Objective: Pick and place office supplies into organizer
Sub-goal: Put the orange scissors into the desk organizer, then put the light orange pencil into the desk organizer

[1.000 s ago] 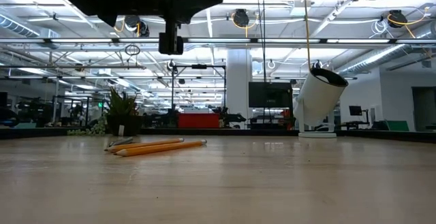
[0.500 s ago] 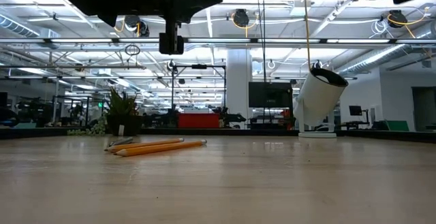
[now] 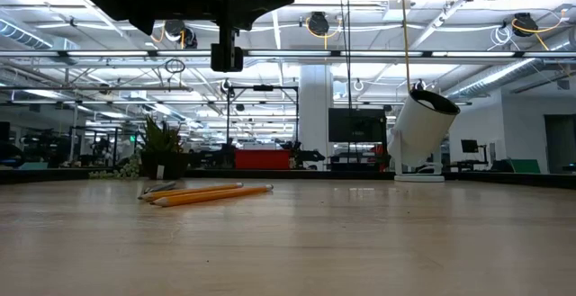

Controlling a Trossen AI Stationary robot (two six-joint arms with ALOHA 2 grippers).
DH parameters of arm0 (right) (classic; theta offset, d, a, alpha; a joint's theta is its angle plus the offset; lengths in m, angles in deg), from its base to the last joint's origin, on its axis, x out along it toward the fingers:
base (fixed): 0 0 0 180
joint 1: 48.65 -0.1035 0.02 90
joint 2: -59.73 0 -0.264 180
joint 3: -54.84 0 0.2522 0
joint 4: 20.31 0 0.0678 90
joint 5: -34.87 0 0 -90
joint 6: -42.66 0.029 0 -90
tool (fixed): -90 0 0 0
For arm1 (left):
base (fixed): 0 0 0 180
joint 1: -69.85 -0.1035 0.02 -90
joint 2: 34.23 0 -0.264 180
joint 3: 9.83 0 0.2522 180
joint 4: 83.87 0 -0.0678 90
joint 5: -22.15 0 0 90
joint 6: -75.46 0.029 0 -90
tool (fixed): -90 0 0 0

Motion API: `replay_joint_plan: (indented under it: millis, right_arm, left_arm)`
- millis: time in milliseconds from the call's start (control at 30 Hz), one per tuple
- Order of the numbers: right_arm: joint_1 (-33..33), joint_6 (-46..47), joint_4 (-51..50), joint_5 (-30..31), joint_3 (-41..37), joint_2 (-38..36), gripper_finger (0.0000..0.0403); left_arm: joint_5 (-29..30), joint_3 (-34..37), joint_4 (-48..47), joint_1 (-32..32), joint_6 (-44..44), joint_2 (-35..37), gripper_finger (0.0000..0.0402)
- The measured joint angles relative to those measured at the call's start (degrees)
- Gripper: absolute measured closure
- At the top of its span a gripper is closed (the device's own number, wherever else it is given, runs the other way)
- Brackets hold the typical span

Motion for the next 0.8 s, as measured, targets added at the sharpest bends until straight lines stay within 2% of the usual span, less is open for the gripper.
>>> replay_joint_plan:
  millis: [167, 333, 500, 667, 800]
  right_arm:
    - [-2.8, 3.0, 0.9, -0.4, 0.0, -0.7, 0.0403]
    - [-4.3, 4.5, 1.0, 3.7, 0.0, -1.7, 0.0403]
    - [-4.2, -1.6, 7.5, 17.4, 0.0, -3.6, 0.0403]
    - [-2.9, -13.3, 19.2, 30.9, 0.1, -4.7, 0.0403]
    - [-1.6, -22.1, 22.6, 37.8, 0.1, -4.6, 0.0403]
  left_arm:
    - [0.4, 0.0, 0.0, -0.1, 0.7, 0.0, 0.0371]
    - [0.5, 0.0, 0.0, -0.9, 1.0, 0.0, 0.0371]
    - [0.2, 0.0, 0.0, -1.7, 0.6, 0.0, 0.0371]
    - [-5.0, 0.0, 0.0, -2.3, 0.2, 0.0, 0.0371]
    - [-8.2, 0.0, -1.1, -2.3, -0.8, 0.1, 0.0371]
